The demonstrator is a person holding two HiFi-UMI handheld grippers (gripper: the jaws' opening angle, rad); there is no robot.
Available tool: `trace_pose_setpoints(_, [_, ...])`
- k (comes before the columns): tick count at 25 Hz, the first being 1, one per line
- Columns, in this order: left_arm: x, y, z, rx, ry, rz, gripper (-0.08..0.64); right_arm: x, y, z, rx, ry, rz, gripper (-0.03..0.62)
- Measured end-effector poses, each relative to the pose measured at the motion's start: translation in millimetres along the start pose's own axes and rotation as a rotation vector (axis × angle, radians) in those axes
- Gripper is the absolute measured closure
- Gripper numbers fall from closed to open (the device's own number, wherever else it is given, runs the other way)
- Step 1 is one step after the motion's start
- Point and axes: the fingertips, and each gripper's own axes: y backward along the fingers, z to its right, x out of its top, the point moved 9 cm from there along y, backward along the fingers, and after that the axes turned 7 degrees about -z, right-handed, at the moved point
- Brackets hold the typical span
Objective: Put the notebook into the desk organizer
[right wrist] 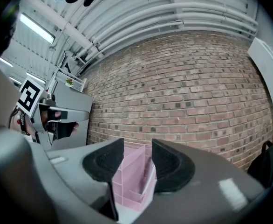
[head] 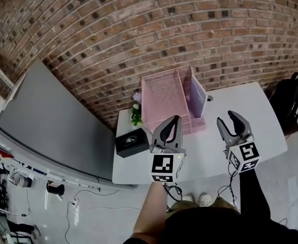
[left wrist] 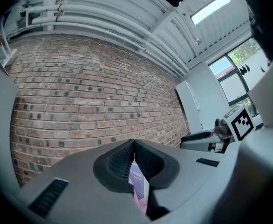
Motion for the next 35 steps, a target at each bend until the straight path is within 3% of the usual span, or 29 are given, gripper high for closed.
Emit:
trace_pose_setpoints(4, [0.1,0.5,6.0,0.022,0.014,0.004,0.551,5.5,3.6,3.2,0.033,0.015,0.011,0.417])
trace_pose_setpoints(5, [0.2,0.3,7.2,0.022,0.016,0.002,0.551,6.5,4.5,3.1,0.045,0.017,0.007,0.462])
trace_pose_setpoints(6, [0.2,-0.1,8.4,0.023,0.017,0.000,0.551,7.0,5.3,3.1,0.051,0.017,0.003,0.584])
trace_pose_setpoints(7, [0.0,-0.6,9.7,0.022,0.018,-0.002,0.551,7.0,5.9,3.3,0.056,0.016,0.000,0.592])
trace_pose_setpoints(14, [-6.3,-5.9,16.9,0.024,0.021,-0.021,0.551,4.3,5.9,10.0,0.086,0.003,0.003,0.592])
trace_pose_setpoints(20, [-7.1,-10.2,22.0,0.020,0.022,-0.021,0.551,2.0,2.6,11.0,0.074,0.065,-0.027,0.592])
trace_pose_setpoints(35, [-7.1,-16.8,24.3,0.025,0.003,-0.041,0.551,1.8,-0.3,19.4,0.071,0.042,-0.013,0.592])
